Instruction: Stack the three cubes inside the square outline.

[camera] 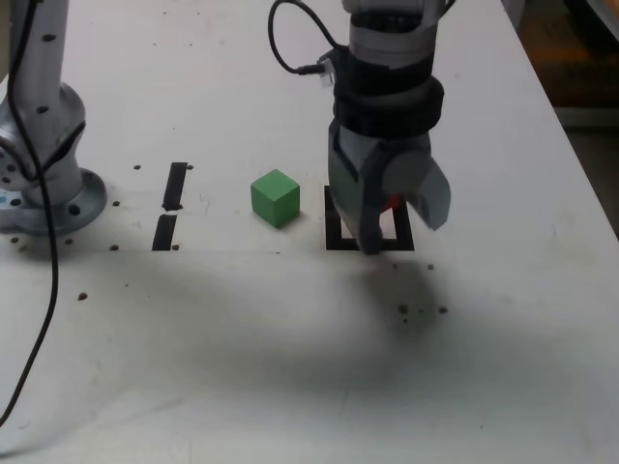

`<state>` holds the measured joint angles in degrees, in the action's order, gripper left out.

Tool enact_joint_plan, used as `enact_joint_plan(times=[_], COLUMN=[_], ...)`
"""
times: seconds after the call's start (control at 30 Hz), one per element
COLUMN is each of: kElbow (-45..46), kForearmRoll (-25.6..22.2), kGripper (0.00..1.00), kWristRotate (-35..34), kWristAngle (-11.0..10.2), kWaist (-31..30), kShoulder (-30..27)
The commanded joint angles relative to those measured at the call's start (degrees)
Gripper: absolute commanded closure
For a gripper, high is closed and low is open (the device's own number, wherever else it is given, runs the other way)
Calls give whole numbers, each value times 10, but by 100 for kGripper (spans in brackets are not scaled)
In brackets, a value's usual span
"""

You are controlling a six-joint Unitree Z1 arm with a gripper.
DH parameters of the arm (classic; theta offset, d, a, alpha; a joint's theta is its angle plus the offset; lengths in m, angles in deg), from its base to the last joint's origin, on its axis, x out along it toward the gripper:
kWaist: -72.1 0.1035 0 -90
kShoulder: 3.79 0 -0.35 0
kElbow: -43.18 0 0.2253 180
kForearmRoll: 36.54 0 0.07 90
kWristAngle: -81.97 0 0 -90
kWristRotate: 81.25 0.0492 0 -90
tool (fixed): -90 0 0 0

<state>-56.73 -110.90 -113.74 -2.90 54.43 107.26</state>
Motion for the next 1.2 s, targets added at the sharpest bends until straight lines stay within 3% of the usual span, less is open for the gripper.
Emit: enact_joint_plan(times=[0.0, 0.23, 0.47, 0.8, 1.17], kElbow=[2, 24, 51, 82, 109], kForearmRoll=[0, 1, 7, 60, 98], kGripper=[89, 87, 85, 83, 78], kWristRotate=[11, 77, 124, 148, 154], kWristAngle=[5, 9, -2, -41, -46], kWaist=[-1, 0, 4, 6, 8], kShoulder=[5, 13, 14, 15, 16])
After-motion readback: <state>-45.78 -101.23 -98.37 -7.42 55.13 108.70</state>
